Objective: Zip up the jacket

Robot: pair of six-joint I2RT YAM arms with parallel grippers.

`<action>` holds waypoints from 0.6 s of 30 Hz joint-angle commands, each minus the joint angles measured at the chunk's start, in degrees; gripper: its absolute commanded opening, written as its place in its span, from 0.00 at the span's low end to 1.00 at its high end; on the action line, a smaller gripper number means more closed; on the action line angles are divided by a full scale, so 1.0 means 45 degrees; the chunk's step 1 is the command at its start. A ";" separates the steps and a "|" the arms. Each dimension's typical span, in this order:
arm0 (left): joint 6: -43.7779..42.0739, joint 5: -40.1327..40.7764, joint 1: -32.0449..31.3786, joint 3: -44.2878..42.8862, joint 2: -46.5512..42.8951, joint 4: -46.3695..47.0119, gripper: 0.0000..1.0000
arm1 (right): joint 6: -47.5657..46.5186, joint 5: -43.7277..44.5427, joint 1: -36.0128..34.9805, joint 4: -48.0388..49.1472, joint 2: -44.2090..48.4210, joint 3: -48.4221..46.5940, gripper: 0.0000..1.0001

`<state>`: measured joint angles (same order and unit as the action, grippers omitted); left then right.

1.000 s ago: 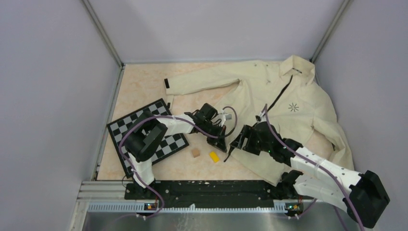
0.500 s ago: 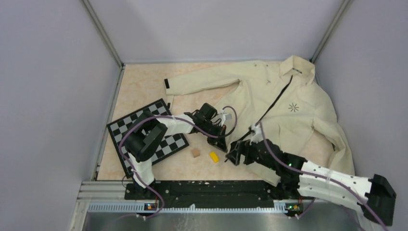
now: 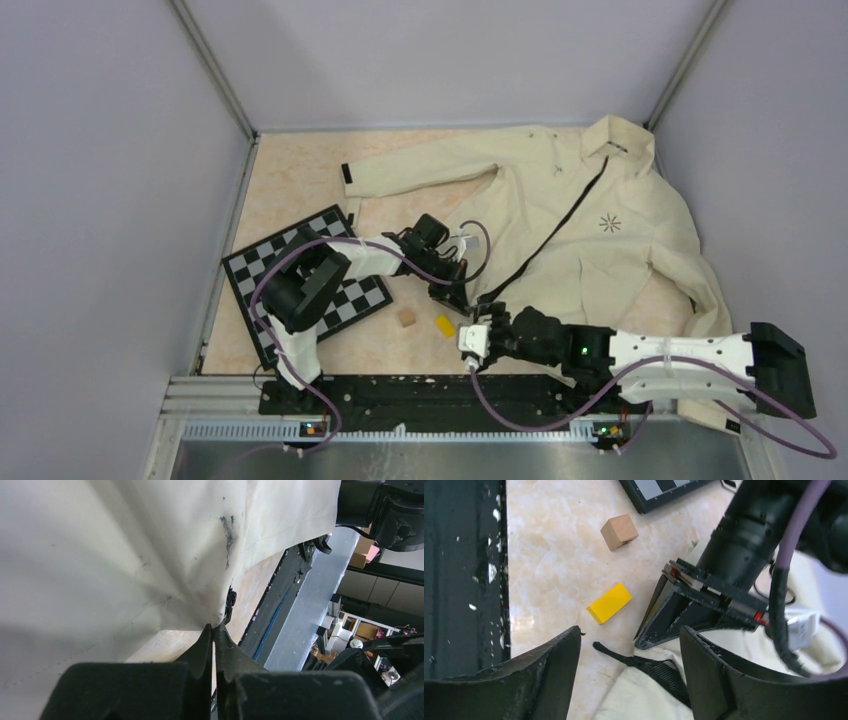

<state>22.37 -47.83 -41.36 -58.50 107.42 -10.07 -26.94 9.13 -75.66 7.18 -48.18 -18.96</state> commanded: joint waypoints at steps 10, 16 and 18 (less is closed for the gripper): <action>-0.0147 -0.0459 0.0178 -0.0182 0.0168 0.0029 0.00 | -0.4495 -0.0611 -0.0170 -0.2491 -0.0562 -0.0917 0.46; -0.0049 -0.0448 0.0246 -0.0184 0.0167 0.0103 0.00 | 0.1373 -0.0328 -0.0130 0.2988 0.1284 0.0992 0.69; -0.0023 -0.0443 0.0275 -0.0155 0.0206 0.0088 0.00 | 0.4327 0.0916 -0.0140 0.4319 0.2193 0.1610 0.64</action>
<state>22.44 -48.64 -40.80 -58.50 107.42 -10.11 -31.53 7.05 -75.99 8.05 -45.01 -15.90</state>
